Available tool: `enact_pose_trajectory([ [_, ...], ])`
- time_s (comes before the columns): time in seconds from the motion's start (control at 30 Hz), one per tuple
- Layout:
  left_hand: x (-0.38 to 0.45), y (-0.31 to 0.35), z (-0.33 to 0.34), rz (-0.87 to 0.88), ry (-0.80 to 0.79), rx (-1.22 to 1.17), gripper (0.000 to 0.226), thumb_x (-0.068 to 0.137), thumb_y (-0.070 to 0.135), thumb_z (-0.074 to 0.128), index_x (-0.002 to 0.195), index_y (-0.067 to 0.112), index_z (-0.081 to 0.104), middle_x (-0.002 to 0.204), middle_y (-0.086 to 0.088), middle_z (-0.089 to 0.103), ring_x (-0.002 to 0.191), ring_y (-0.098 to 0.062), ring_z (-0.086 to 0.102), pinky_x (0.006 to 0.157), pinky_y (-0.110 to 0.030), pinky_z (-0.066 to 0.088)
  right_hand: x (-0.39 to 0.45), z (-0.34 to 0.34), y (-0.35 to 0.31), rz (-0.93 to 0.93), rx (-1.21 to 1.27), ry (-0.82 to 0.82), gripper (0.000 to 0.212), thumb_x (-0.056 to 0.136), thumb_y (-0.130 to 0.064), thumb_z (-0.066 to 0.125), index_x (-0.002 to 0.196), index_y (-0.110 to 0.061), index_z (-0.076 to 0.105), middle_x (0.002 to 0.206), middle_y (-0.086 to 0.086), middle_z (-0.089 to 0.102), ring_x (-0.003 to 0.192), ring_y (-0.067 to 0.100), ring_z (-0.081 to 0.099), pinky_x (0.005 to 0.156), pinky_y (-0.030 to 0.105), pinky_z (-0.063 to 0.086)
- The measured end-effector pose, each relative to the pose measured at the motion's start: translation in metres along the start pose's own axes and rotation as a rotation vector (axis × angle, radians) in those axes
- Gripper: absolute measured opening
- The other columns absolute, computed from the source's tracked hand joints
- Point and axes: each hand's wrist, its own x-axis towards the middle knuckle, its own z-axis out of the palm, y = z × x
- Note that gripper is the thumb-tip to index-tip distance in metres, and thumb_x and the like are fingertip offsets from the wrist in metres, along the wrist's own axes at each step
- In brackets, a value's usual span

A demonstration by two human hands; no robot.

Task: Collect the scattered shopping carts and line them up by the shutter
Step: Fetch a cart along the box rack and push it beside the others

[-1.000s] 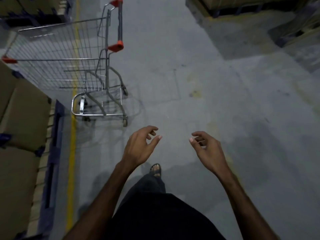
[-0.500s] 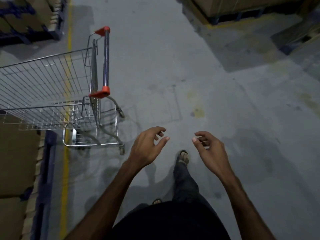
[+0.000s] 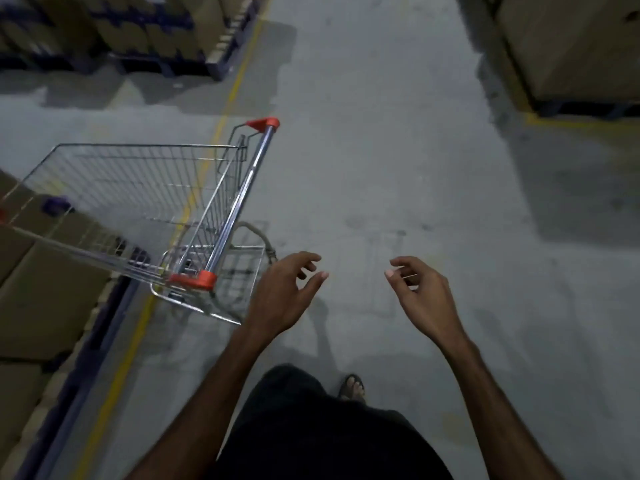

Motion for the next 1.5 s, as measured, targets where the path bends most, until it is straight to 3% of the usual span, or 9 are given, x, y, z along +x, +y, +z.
enact_pose_trajectory([
  [0.3, 0.09, -0.033, -0.025, -0.191, 0.268, 0.078, 0.025, 0.097, 0.037, 0.075, 0.12, 0.027, 0.073, 0.102, 0.014, 0.072, 0.087, -0.005, 0.067, 0.079, -0.035, 0.058, 0.156, 0.055, -0.048, -0.18, -0.015, -0.31, 0.017, 0.098, -0.041, 0.069, 0.112, -0.03, 0.072, 0.087, -0.013, 0.073, 0.089, 0.002, 0.069, 0.086, 0.044, 0.06],
  [0.47, 0.133, -0.066, -0.037, -0.248, 0.467, 0.233, 0.034, 0.096, 0.045, 0.064, 0.113, 0.016, 0.073, 0.108, 0.002, 0.072, 0.098, -0.021, 0.065, 0.085, -0.041, 0.056, 0.234, 0.098, -0.093, -0.324, -0.095, -0.453, 0.035, 0.093, -0.058, 0.062, 0.115, -0.033, 0.069, 0.092, -0.017, 0.072, 0.091, 0.001, 0.069, 0.086, 0.043, 0.059],
  [0.7, 0.169, -0.092, -0.041, -0.439, 0.521, 0.304, 0.024, 0.095, 0.035, 0.078, 0.112, 0.02, 0.07, 0.107, 0.001, 0.071, 0.098, -0.023, 0.064, 0.08, -0.037, 0.053, 0.328, 0.157, -0.151, -0.845, -0.387, -0.512, 0.048, 0.095, -0.065, 0.057, 0.122, -0.028, 0.07, 0.114, -0.004, 0.068, 0.108, 0.019, 0.064, 0.094, 0.046, 0.05],
  [0.8, 0.158, -0.096, -0.038, -0.596, 0.551, 0.29, 0.032, 0.093, 0.047, 0.078, 0.112, 0.022, 0.073, 0.106, 0.003, 0.073, 0.094, -0.022, 0.068, 0.076, -0.034, 0.052, 0.355, 0.185, -0.172, -1.074, -0.46, -0.604, 0.057, 0.093, -0.072, 0.053, 0.123, -0.027, 0.071, 0.117, -0.002, 0.066, 0.112, 0.021, 0.061, 0.098, 0.047, 0.045],
  [0.9, 0.143, -0.093, -0.037, -0.818, 0.502, 0.41, 0.058, 0.091, 0.08, 0.053, 0.11, 0.029, 0.073, 0.101, 0.006, 0.073, 0.089, -0.02, 0.068, 0.069, -0.034, 0.051, 0.379, 0.21, -0.189, -1.236, -0.568, -0.799, 0.07, 0.091, -0.081, 0.044, 0.126, -0.026, 0.071, 0.115, -0.002, 0.069, 0.109, 0.022, 0.064, 0.101, 0.047, 0.043],
  [1.07, 0.129, -0.072, -0.029, -1.167, 0.483, 0.608, 0.089, 0.076, 0.105, 0.017, 0.061, 0.025, 0.052, 0.062, 0.006, 0.057, 0.063, -0.021, 0.061, 0.064, -0.034, 0.047, 0.405, 0.243, -0.203, -1.471, -0.731, -1.042, 0.083, 0.086, -0.091, 0.025, 0.117, -0.031, 0.071, 0.105, -0.006, 0.076, 0.099, 0.021, 0.071, 0.09, 0.04, 0.046],
  [1.13, 0.129, -0.068, -0.025, -1.283, 0.51, 0.636, 0.093, 0.071, 0.108, 0.02, 0.057, 0.022, 0.053, 0.057, 0.003, 0.058, 0.062, -0.022, 0.063, 0.072, -0.035, 0.05, 0.413, 0.252, -0.206, -1.569, -0.757, -1.014, 0.083, 0.084, -0.094, 0.025, 0.108, -0.03, 0.071, 0.096, -0.004, 0.077, 0.091, 0.023, 0.073, 0.077, 0.036, 0.048],
  [1.23, 0.135, -0.06, -0.017, -1.454, 0.458, 0.679, 0.098, 0.068, 0.111, 0.024, 0.056, 0.021, 0.061, 0.06, -0.001, 0.064, 0.073, -0.023, 0.069, 0.103, -0.04, 0.042, 0.423, 0.257, -0.212, -1.596, -0.864, -1.032, 0.089, 0.079, -0.102, 0.024, 0.1, -0.028, 0.069, 0.087, 0.0, 0.074, 0.085, 0.028, 0.072, 0.07, 0.037, 0.05],
  [1.5, 0.157, -0.031, 0.011, -1.571, 0.463, 0.66, 0.102, 0.065, 0.113, 0.017, 0.059, 0.023, 0.065, 0.057, 0.005, 0.061, 0.07, -0.015, 0.064, 0.119, -0.045, 0.028, 0.449, 0.247, -0.217, -1.665, -0.945, -1.109, 0.099, 0.064, -0.111, 0.013, 0.06, -0.018, 0.049, 0.056, -0.001, 0.057, 0.052, 0.017, 0.058, 0.073, 0.038, 0.058],
])
